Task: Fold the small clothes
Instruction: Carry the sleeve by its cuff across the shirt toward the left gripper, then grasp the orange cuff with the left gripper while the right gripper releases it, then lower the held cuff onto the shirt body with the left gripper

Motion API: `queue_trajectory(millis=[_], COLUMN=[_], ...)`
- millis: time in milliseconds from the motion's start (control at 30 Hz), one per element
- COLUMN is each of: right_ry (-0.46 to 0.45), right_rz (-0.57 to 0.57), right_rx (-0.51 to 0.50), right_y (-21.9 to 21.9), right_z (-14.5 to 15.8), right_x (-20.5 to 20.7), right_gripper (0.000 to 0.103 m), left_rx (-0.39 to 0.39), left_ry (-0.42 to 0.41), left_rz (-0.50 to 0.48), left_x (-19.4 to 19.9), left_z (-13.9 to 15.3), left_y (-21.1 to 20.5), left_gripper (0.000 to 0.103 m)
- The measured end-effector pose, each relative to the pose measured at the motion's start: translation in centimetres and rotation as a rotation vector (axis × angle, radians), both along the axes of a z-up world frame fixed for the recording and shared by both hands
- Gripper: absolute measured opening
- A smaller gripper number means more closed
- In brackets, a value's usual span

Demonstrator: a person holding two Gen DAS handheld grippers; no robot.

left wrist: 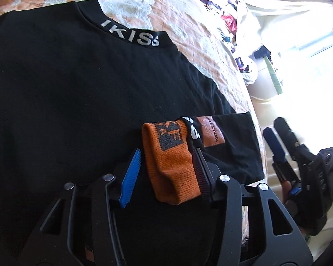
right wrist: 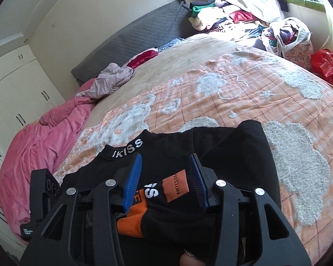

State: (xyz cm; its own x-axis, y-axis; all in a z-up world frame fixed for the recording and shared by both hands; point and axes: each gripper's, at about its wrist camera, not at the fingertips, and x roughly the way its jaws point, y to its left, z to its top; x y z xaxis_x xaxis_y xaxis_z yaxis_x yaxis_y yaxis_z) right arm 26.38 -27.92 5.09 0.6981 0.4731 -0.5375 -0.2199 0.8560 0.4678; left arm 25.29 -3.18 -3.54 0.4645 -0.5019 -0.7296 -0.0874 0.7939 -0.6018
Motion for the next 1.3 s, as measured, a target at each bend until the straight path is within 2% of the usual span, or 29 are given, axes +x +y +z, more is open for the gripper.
queue_trajectory(millis=[100,167,200,233,300,400,533,667,767,900,967,1300], right_ry=[0.000,0.005,0.006,0.007,0.016,0.029,0.049,0.066,0.072,0.084,0.091,0.094], right_rz=[-0.032,-0.058,-0.070,-0.081,-0.099,-0.124,-0.175,-0.211,-0.225,-0.237,-0.235,-0.221], right_rx=[-0.002,-0.027,-0.037,-0.042,-0.040,-0.028,-0.058,-0.055,-0.047,-0.040,-0.040,-0.055], right_y=[-1.0,-1.4,-1.7,-1.9,-2.5,-3.6,-4.8,-6.0,-6.6,-7.0,-6.9,-6.4], right_z=[0.3,0.6,0.6,0.6,0.6,0.6,0.3,0.0,-0.1,-0.2,-0.4,-0.4], right_x=[0.0,0.1,0.1,0.1,0.2,0.4,0.6,0.8,0.8,0.9,1.0,1.1], right_gripper=[0.045,0.045,0.045,0.045,0.045,0.045,0.045,0.045,0.045,0.045,0.045,0.045], left_rx=[0.014,0.041,0.066,0.078,0.061,0.079,0.099,0.088,0.089,0.149,0.153,0.157], left_ry=[-0.005,-0.011,-0.020,-0.025,-0.012,-0.033,-0.057,-0.098,-0.149,-0.234,-0.258,-0.289], left_rz=[0.012,0.005,0.002,-0.001,-0.006,-0.034,-0.059,-0.038,-0.005,0.025,0.049,0.151], left_x=[0.3,0.7,0.8,1.0,1.3,1.5,1.3,1.0,0.4,-1.0,-1.8,-4.5], left_z=[-0.2,0.1,0.2,0.2,-0.2,-0.1,0.7,2.4,4.4,7.4,8.5,10.2], left_y=[-0.5,-1.0,-1.3,-1.5,-1.7,-1.9,-2.2,-0.9,0.8,2.8,4.1,9.1], left_gripper=[0.045,0.044,0.034,0.016,0.011,0.007,0.006,0.005,0.005,0.005,0.005,0.005])
